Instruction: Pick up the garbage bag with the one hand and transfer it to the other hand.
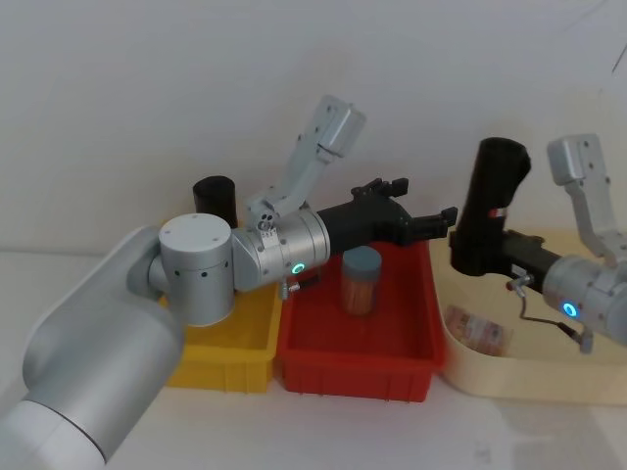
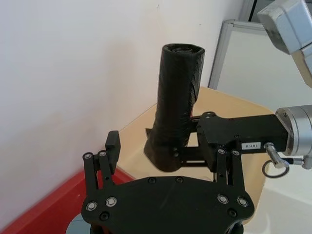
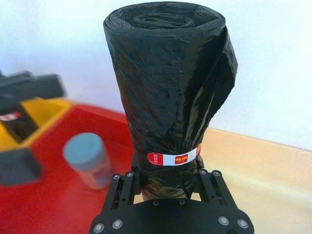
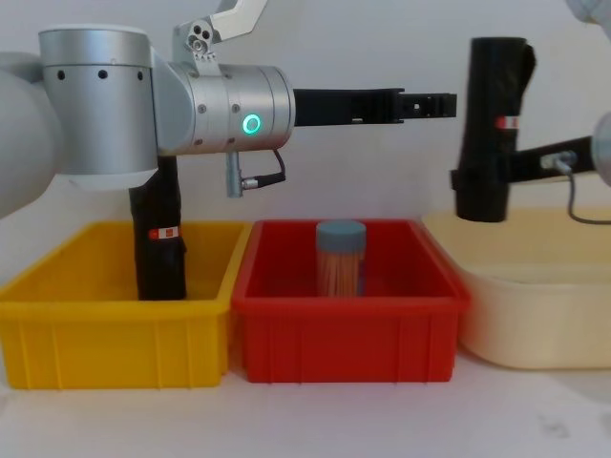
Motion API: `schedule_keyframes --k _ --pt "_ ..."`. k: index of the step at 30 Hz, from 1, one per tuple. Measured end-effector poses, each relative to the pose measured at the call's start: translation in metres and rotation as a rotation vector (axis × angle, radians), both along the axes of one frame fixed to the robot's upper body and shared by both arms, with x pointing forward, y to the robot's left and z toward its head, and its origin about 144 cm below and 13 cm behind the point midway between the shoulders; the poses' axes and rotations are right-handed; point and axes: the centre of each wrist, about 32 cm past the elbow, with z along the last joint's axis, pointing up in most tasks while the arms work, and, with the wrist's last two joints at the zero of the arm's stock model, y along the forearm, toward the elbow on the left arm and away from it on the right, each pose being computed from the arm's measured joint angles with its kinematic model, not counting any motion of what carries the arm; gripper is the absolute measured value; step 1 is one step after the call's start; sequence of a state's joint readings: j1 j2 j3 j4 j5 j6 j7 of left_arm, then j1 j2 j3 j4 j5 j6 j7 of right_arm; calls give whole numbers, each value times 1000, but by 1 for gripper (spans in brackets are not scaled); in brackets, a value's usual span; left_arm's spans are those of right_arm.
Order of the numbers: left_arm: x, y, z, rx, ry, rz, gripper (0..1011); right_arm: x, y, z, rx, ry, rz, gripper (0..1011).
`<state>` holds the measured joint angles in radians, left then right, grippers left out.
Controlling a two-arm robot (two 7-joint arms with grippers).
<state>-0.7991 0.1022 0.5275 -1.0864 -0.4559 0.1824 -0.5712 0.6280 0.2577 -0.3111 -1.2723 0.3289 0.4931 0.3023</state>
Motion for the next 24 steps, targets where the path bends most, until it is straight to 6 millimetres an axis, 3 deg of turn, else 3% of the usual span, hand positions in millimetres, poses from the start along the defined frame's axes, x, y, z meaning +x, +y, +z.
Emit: schedule_keyframes --k 12,24 --pt "0 0 0 0 0 0 1000 -3 -32 -4 -84 24 -126 562" --pt "0 0 0 0 0 0 1000 -5 -50 -6 -143 45 -182 902"
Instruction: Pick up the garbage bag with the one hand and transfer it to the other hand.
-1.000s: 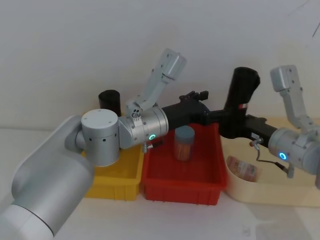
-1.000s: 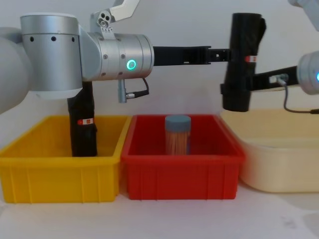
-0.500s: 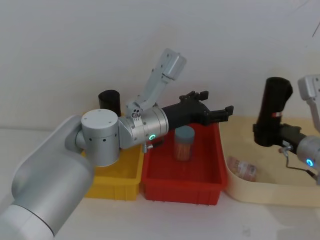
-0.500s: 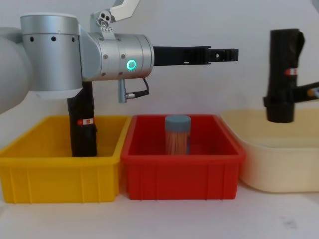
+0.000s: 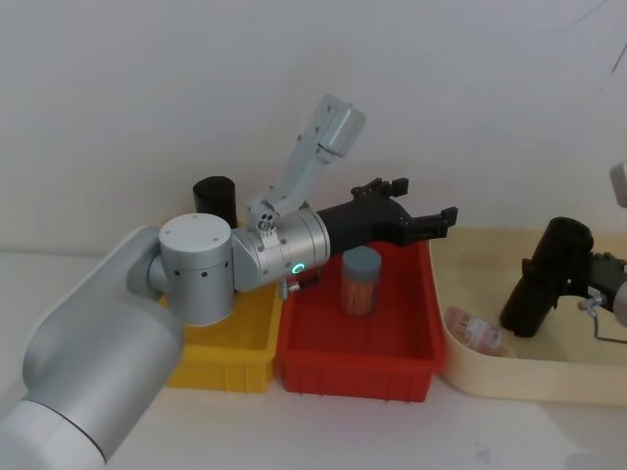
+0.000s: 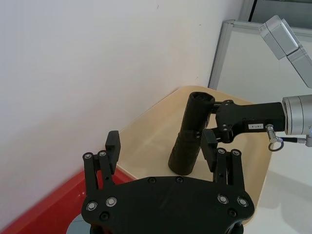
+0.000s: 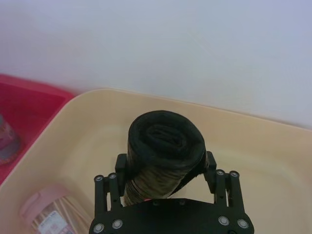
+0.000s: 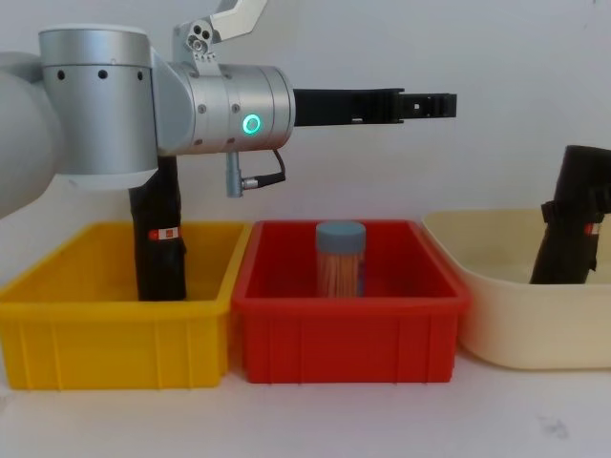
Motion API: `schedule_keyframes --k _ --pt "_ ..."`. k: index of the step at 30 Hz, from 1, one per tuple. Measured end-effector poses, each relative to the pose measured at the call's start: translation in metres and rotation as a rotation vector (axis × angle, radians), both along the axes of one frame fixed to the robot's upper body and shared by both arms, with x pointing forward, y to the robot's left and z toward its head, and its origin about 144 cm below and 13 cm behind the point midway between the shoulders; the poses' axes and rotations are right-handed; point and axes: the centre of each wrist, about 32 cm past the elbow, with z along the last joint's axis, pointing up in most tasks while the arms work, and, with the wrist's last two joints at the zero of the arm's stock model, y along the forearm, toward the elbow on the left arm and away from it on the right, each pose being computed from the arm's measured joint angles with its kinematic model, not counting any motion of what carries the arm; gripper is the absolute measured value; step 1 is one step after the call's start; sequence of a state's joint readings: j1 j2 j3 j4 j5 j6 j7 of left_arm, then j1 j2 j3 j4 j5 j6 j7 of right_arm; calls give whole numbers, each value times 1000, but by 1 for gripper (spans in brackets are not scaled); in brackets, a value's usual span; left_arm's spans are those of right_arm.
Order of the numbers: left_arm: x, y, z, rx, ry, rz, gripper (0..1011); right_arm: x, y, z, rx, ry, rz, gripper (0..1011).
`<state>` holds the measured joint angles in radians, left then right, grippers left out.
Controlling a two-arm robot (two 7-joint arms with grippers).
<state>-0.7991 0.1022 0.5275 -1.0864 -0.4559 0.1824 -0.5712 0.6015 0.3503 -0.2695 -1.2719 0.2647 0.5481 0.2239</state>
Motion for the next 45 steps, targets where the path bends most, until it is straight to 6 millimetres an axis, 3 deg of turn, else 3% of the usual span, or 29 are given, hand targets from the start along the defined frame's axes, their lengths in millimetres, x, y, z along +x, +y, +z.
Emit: schedule_keyframes --k 4,19,31,45 --pt "0 0 0 0 0 0 1000 -1 -3 0 -10 4 -10 1002" --pt "0 0 0 0 0 0 1000 -3 -7 1 -23 9 -24 1001" --pt "0 0 0 0 0 0 1000 -26 -10 7 -20 25 -63 1001" --pt "0 0 0 0 0 0 1000 -56 -29 10 -42 82 -148 1002"
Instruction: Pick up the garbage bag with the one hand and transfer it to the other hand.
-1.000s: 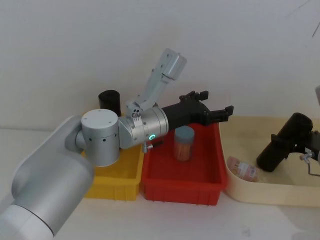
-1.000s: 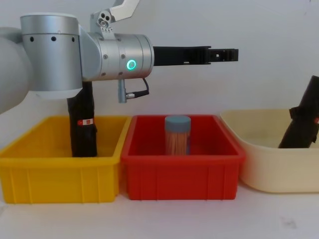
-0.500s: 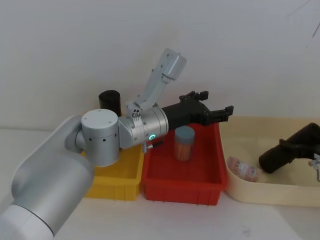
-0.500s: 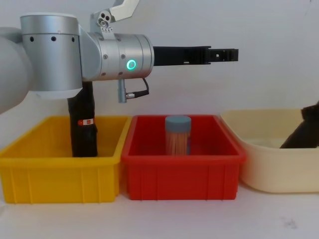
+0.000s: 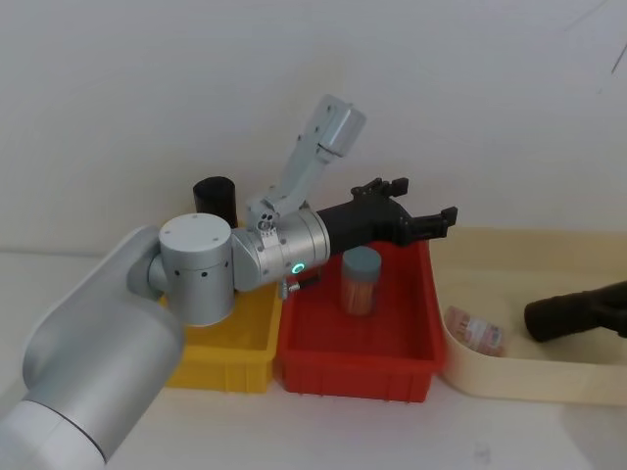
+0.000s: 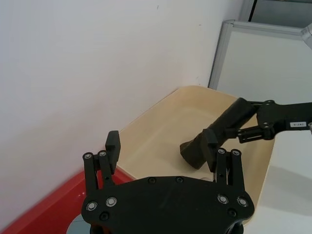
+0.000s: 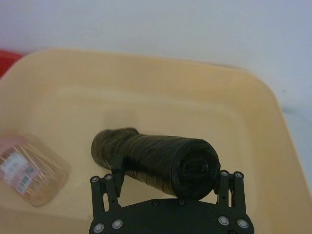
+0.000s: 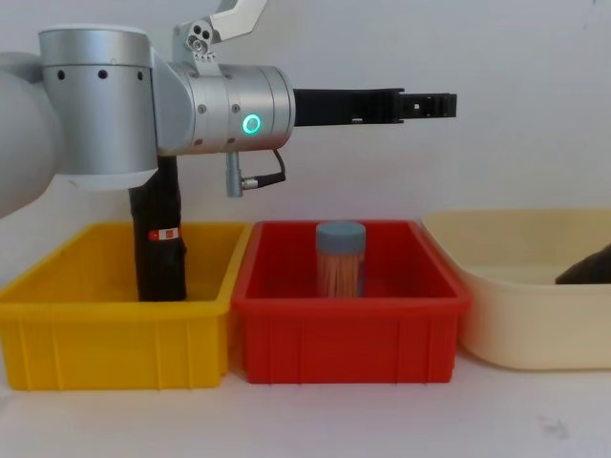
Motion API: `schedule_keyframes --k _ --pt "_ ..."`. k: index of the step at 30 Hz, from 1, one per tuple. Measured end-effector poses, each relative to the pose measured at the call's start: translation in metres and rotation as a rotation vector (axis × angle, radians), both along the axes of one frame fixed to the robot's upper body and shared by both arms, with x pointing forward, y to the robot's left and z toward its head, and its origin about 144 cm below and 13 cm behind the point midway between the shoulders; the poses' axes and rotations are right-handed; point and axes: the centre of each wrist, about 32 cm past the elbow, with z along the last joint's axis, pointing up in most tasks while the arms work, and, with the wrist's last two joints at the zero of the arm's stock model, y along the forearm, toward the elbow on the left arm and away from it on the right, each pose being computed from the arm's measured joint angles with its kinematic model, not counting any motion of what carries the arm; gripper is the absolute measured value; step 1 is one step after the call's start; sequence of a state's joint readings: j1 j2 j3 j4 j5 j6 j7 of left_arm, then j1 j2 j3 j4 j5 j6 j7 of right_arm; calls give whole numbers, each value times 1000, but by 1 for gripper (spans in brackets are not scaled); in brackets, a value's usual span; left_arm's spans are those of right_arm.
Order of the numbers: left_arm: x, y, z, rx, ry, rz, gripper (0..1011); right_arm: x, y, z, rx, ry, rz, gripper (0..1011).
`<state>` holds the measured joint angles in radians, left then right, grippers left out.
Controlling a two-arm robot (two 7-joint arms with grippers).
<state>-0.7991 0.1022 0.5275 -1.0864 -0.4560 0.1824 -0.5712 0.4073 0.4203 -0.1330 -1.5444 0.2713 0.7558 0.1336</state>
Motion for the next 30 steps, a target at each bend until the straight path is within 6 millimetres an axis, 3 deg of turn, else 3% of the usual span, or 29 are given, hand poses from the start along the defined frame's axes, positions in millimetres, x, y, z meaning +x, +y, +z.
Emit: schedule_keyframes --k 12,30 --pt "0 0 0 0 0 0 1000 -10 -9 3 -33 9 -36 1001" --pt "0 0 0 0 0 0 1000 -12 -4 26 -131 -159 -29 1002"
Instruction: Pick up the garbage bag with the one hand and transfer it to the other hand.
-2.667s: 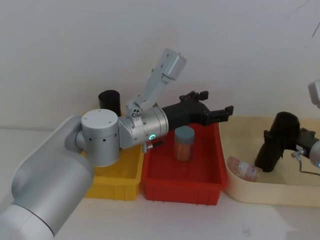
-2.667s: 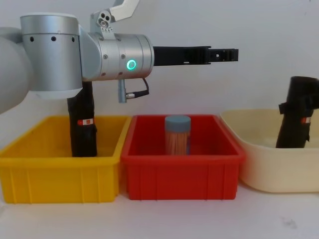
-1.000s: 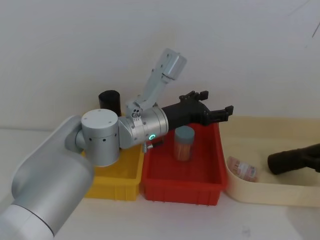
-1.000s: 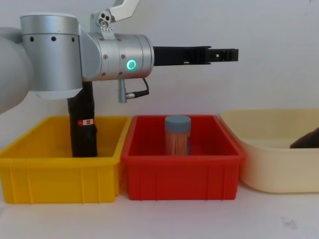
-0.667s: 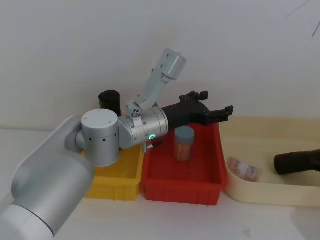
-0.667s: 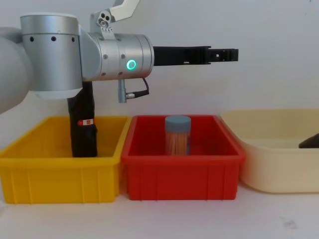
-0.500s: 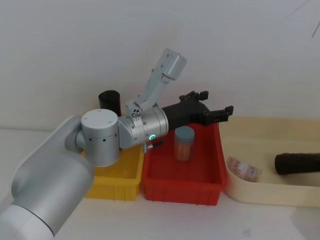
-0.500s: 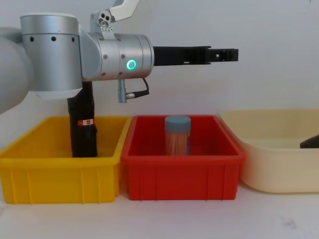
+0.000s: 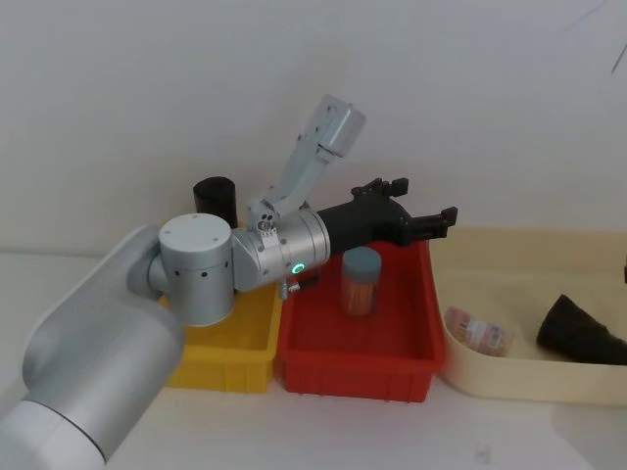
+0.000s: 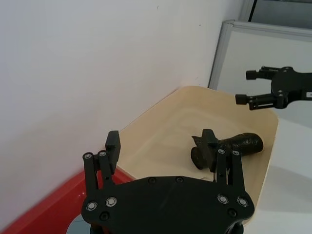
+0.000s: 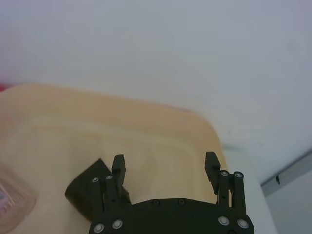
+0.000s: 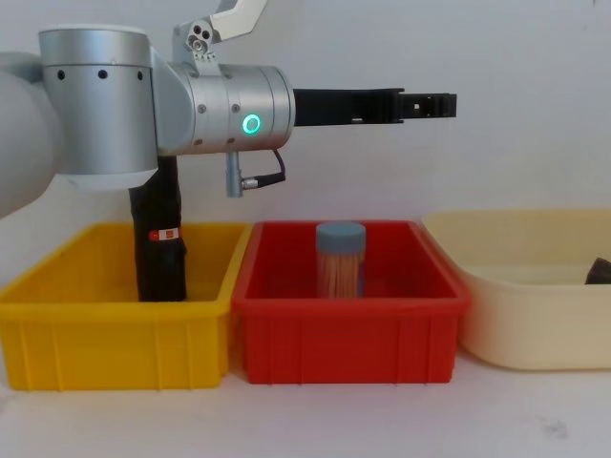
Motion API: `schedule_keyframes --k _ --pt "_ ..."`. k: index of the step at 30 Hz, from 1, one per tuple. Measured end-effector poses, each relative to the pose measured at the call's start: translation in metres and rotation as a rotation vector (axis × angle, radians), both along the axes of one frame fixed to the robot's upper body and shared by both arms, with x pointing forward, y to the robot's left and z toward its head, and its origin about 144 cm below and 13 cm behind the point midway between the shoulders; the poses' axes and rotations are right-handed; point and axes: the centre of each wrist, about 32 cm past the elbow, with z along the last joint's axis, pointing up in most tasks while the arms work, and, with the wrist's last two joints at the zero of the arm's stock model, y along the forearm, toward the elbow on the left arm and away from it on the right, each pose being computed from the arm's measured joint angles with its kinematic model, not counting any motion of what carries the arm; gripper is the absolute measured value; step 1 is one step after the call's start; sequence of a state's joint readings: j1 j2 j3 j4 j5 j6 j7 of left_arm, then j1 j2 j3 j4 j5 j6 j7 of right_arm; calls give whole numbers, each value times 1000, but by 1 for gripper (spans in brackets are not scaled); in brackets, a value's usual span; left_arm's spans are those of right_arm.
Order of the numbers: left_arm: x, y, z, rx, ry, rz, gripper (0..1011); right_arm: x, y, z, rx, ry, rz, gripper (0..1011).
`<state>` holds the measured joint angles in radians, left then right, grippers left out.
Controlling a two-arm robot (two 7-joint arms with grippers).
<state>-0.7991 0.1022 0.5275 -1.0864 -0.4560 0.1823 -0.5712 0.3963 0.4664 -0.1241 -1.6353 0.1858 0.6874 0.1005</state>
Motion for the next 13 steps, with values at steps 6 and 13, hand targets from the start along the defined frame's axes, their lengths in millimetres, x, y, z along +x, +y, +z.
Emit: schedule_keyframes --k 6,13 --pt "0 0 0 0 0 0 1000 2 4 5 -15 -39 16 1001" --pt "0 0 0 0 0 0 1000 3 6 8 -26 -66 30 1001"
